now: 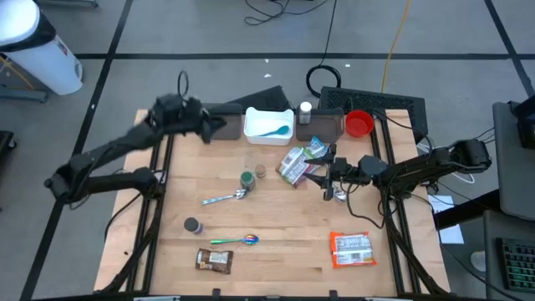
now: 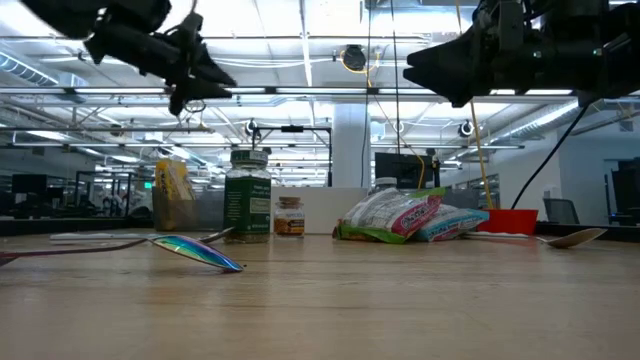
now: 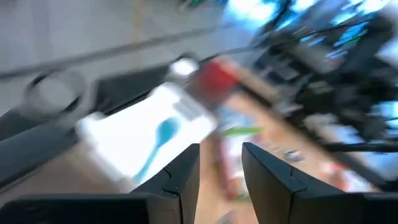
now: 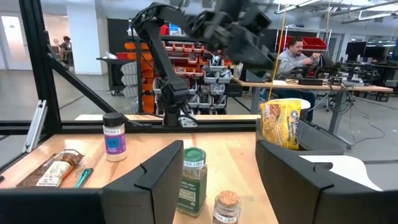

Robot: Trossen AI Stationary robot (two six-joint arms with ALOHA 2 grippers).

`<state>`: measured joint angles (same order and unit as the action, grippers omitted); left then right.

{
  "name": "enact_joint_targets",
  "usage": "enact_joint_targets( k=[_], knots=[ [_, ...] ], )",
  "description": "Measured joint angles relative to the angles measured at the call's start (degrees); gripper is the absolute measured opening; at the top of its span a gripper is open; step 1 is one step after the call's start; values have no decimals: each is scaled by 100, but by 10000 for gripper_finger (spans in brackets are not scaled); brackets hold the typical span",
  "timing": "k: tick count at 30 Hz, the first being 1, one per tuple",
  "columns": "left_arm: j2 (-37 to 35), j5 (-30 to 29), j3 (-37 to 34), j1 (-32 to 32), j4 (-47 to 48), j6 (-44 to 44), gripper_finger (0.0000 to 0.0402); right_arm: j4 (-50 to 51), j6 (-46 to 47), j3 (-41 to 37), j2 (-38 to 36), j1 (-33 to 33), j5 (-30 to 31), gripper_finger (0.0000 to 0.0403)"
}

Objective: Pick & Place Food Item
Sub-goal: Put the bottom white and blue spoon into the white bin

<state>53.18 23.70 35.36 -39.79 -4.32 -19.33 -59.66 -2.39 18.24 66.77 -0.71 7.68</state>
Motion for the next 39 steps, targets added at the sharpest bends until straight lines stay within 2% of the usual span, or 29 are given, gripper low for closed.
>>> enact_joint_targets(
  k=[5, 9, 16, 20, 29, 35, 39],
  knots=[
    [-112, -127, -1171, 1026, -2710, -439, 129, 1, -30, 0, 124, 2, 1, 194],
    [-113, -488, -1705, 1712, -3798, -438, 129, -28, -214, 0, 225, 2, 2, 192],
    [-24, -2169, -1979, 2872, -3995, -58, 129, -63, -264, -1, 260, 2, -1, 192],
    [192, -2770, -1983, 3318, -4217, 41, 129, -190, 26, 0, 260, 0, -20, 194],
    [1008, -2882, -1983, 3828, -5261, 565, 129, -415, 660, -2, 260, -2, -22, 193],
    [1309, -2879, -1878, 3887, -5718, 518, 129, -623, 922, -2, 260, -2, -22, 192],
    [1371, -2842, -1814, 3886, -5687, 367, 129, -721, 922, -2, 257, -2, -22, 193]
  ],
)
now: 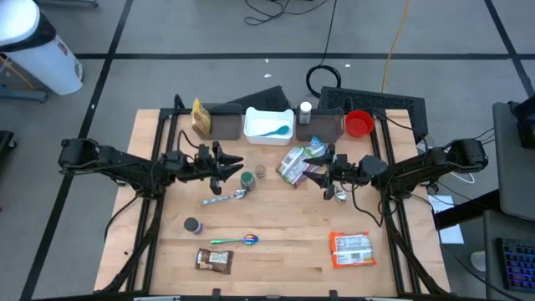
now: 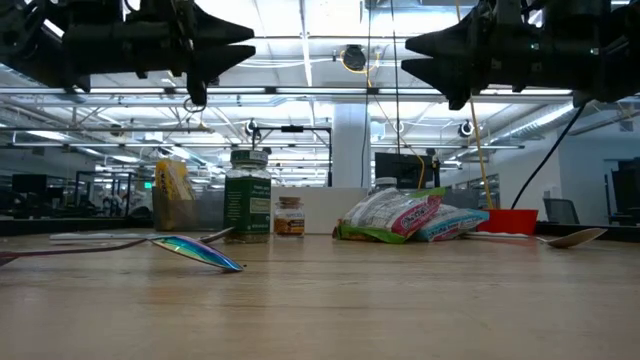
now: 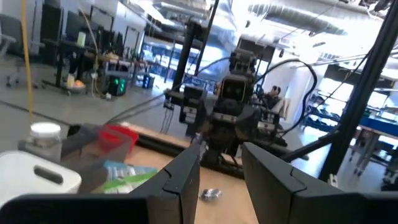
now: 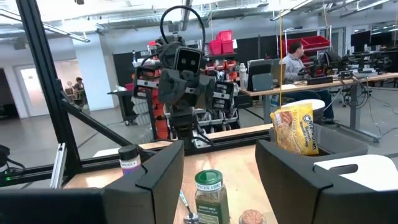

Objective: Pick & Place Food Item
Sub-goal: Put the bottom white and blue spoon into the white bin

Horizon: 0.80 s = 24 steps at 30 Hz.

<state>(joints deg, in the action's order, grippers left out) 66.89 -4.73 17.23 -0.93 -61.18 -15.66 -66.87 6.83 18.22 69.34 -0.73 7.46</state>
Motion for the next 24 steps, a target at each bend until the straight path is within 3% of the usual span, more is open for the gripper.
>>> enact_joint_targets(
  k=[24],
  knots=[
    [-6, -22, 16, -6, 375, -51, 129, -15, -601, 0, 2, 2, -2, 194]
  ],
)
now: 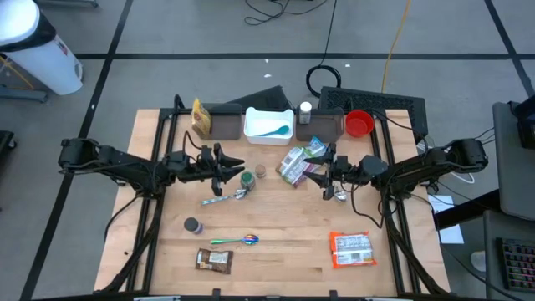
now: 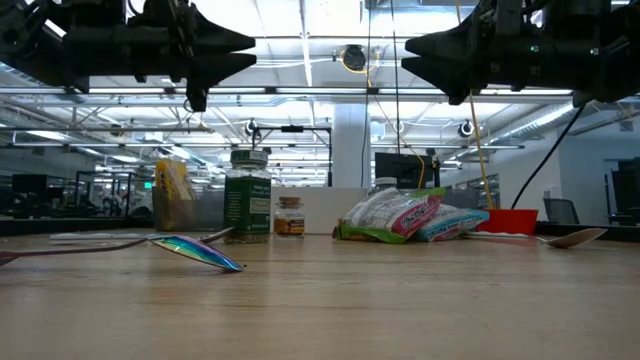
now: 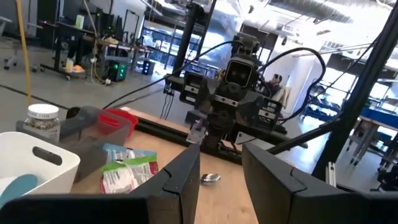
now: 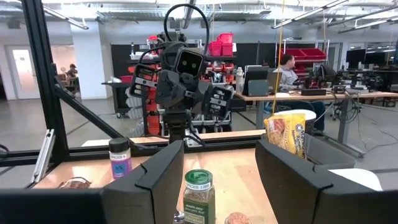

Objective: Pick & Place Food Item
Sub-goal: Put the bottom white and blue spoon into the white bin

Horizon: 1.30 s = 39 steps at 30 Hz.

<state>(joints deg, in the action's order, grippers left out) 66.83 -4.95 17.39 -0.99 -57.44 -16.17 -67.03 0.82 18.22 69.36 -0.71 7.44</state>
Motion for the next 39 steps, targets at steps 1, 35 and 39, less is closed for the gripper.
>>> enact_joint_targets(
  k=[1, 35, 39],
  knots=[
    [0, -59, 0, -20, -42, 96, 129, 2, 0, 0, 0, 0, 0, 193],
    [-6, 2261, 1065, -279, 989, 1537, 129, 300, -12, 0, 0, -2, 2, 194],
    [-86, 1149, 1664, -93, 3321, 2085, 129, 300, -4, 0, 0, -2, 2, 194]
  ],
)
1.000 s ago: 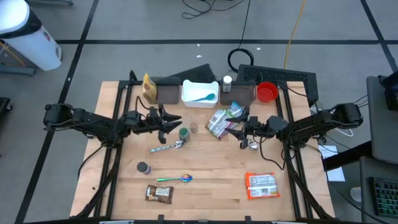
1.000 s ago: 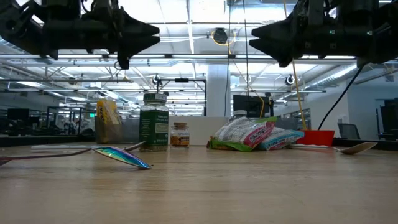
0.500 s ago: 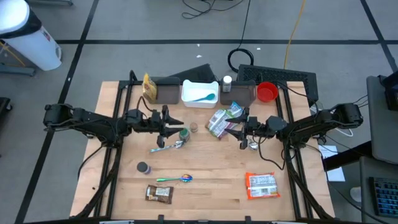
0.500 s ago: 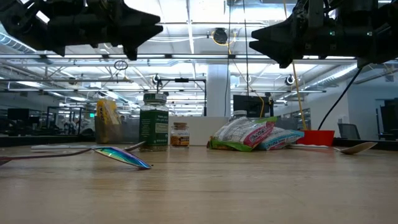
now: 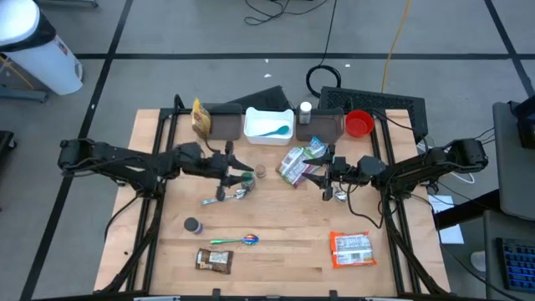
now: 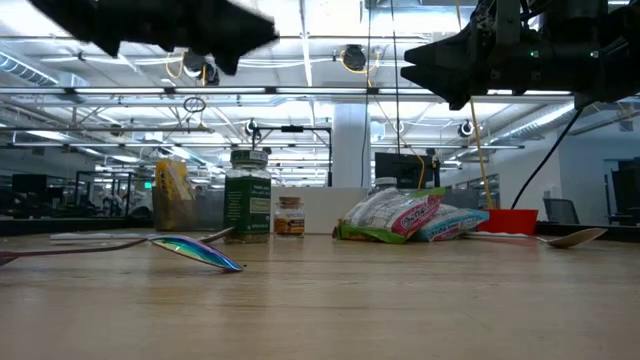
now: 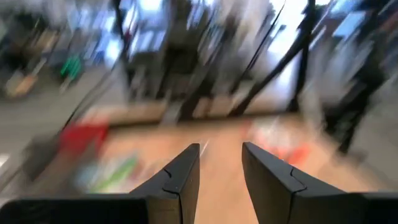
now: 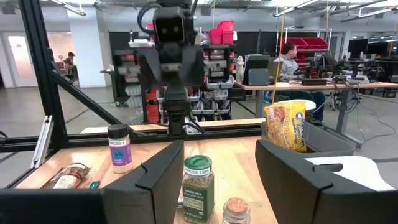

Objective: Pick & Place Food Item
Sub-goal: Put the bottom white and blue spoon into the white bin

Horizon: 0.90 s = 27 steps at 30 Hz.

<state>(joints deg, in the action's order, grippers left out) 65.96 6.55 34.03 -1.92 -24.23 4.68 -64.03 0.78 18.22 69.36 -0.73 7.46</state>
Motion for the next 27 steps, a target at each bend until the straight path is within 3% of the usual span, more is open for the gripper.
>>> enact_joint_targets(
  k=[5, 11, 16, 27],
  knots=[
    [8, -1322, 999, 243, 3171, -194, 129, 17, 1, 0, 0, 2, 0, 192],
    [8, -1445, 1604, 436, 5184, -1776, 129, 63, -13, 0, 0, 1, 0, 192],
    [24, -1461, 1602, 694, 6021, -2852, 129, 66, -17, 0, 0, 4, 1, 190],
    [282, -1744, 952, 1059, 5715, -3527, 129, 89, 0, 0, 0, 4, 0, 188]
  ],
)
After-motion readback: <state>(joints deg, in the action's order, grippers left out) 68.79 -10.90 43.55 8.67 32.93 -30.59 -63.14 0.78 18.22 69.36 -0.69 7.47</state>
